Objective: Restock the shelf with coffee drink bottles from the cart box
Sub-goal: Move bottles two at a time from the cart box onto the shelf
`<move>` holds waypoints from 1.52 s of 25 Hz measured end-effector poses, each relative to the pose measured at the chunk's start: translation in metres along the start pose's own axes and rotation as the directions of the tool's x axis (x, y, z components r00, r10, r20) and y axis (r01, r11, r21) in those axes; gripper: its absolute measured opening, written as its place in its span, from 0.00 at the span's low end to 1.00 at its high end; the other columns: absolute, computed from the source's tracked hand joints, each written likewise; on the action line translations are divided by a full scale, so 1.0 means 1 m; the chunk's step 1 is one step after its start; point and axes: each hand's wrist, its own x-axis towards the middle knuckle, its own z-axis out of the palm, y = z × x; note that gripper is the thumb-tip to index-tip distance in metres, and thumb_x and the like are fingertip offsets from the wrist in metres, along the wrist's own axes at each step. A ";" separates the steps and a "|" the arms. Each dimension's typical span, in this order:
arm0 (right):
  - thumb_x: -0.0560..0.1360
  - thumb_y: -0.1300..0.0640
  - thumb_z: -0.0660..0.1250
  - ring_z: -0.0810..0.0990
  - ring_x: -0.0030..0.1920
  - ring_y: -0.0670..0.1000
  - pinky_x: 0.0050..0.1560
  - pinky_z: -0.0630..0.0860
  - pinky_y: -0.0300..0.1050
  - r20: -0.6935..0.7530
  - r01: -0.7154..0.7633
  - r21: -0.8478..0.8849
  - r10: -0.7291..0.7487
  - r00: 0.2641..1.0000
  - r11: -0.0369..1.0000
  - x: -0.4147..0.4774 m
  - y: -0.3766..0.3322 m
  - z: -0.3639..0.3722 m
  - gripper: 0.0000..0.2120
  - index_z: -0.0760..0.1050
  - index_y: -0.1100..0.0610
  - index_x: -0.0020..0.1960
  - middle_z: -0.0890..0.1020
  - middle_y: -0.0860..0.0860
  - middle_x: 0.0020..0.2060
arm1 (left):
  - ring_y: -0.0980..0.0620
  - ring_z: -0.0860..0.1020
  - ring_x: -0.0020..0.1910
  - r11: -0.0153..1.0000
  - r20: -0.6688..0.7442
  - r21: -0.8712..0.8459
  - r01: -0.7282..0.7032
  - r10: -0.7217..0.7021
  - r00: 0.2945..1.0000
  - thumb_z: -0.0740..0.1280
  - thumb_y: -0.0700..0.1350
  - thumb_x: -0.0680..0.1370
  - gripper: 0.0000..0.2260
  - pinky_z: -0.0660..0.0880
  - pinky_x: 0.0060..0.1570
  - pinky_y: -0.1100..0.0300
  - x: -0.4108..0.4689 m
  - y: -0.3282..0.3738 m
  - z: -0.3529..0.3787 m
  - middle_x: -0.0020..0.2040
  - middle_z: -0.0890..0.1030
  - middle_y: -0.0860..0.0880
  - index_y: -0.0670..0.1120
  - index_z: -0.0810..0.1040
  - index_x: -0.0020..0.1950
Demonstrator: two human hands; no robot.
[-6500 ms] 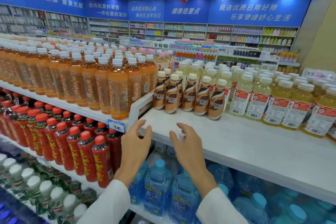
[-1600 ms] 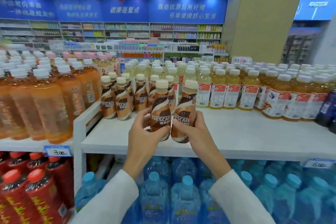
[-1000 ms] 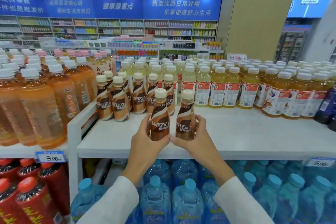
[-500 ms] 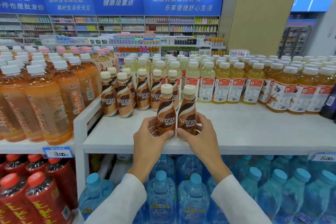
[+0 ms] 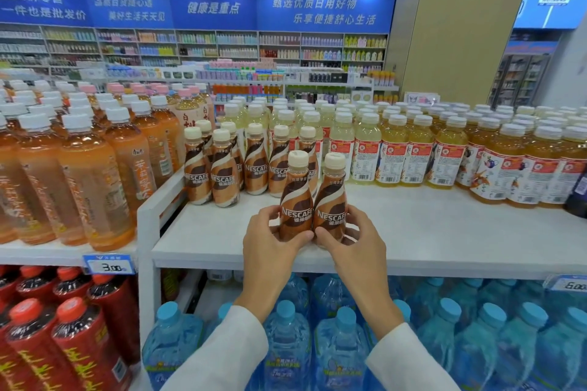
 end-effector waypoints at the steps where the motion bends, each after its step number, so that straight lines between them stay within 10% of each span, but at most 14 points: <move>1: 0.71 0.46 0.78 0.81 0.57 0.44 0.60 0.80 0.50 0.000 0.002 -0.007 -0.002 1.000 1.000 0.001 -0.002 0.002 0.25 0.73 0.42 0.65 0.80 0.41 0.57 | 0.55 0.80 0.57 1.000 -0.020 0.022 0.005 -0.004 1.000 0.82 0.52 0.67 0.29 0.80 0.58 0.56 0.002 0.000 0.000 0.59 0.80 0.54 0.52 0.76 0.65; 8: 0.73 0.50 0.76 0.80 0.59 0.47 0.63 0.78 0.48 0.055 0.027 -0.052 -0.024 0.998 0.998 0.022 -0.021 0.052 0.25 0.73 0.47 0.67 0.80 0.45 0.59 | 0.52 0.81 0.55 0.985 -0.110 0.169 0.044 -0.025 0.994 0.81 0.48 0.69 0.26 0.71 0.52 0.65 0.041 -0.012 -0.025 0.55 0.83 0.55 0.50 0.78 0.65; 23: 0.74 0.52 0.76 0.78 0.62 0.53 0.62 0.74 0.45 0.099 0.015 -0.101 -0.005 0.995 0.995 0.064 -0.029 0.108 0.24 0.69 0.51 0.65 0.78 0.51 0.62 | 0.46 0.76 0.57 0.972 -0.232 0.198 0.129 -0.081 0.969 0.78 0.46 0.73 0.18 0.74 0.63 0.44 0.090 -0.024 -0.026 0.56 0.78 0.47 0.48 0.73 0.56; 38: 0.75 0.50 0.75 0.77 0.66 0.53 0.67 0.74 0.50 0.084 0.000 -0.124 0.010 0.996 0.992 0.068 -0.023 0.115 0.28 0.67 0.52 0.70 0.77 0.51 0.66 | 0.50 0.77 0.55 0.971 -0.241 0.198 0.135 -0.086 0.967 0.78 0.47 0.74 0.19 0.74 0.55 0.58 0.091 -0.020 -0.026 0.58 0.81 0.45 0.45 0.76 0.61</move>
